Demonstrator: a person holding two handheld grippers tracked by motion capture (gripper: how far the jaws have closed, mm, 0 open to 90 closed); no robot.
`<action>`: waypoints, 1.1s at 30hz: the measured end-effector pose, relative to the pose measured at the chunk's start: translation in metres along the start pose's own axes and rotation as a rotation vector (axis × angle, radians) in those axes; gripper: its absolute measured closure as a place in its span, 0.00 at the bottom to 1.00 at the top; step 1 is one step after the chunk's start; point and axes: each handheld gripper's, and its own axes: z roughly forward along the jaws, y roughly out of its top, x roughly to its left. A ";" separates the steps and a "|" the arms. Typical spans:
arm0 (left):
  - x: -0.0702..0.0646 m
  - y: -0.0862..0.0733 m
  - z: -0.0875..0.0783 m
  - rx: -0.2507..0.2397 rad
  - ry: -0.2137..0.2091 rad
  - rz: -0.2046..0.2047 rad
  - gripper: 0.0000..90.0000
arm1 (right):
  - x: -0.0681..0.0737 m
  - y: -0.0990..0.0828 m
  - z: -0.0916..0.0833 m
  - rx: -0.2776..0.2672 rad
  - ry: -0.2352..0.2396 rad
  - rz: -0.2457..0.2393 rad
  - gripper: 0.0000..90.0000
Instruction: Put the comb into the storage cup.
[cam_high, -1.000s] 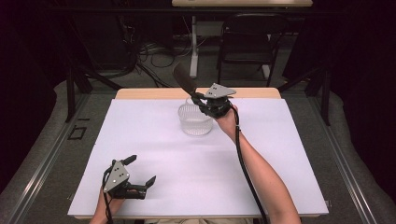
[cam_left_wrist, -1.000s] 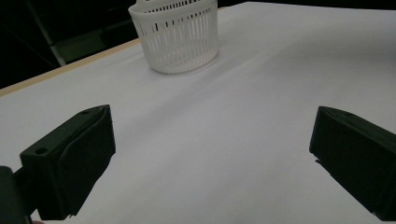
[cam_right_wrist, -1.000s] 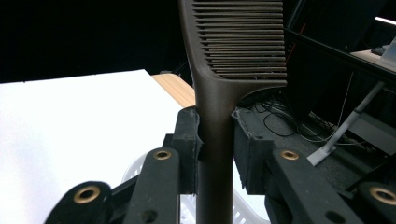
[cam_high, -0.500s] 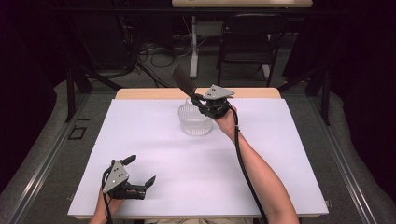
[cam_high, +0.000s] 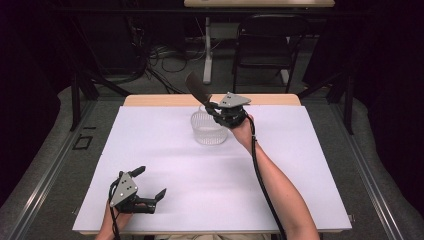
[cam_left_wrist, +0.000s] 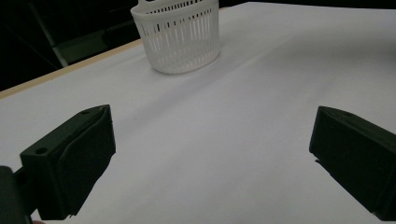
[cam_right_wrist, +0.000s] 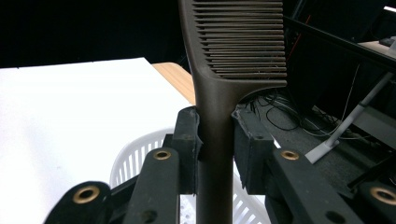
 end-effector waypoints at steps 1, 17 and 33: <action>0.000 0.000 0.000 -0.001 0.000 0.001 0.00 | 0.000 -0.001 0.000 0.003 0.001 0.002 0.80; 0.000 0.000 0.000 0.000 0.001 0.001 0.01 | 0.002 -0.006 0.004 0.036 0.009 0.002 0.80; 0.000 0.000 -0.001 0.002 0.003 0.002 0.01 | 0.003 -0.012 0.010 0.090 0.027 0.015 0.80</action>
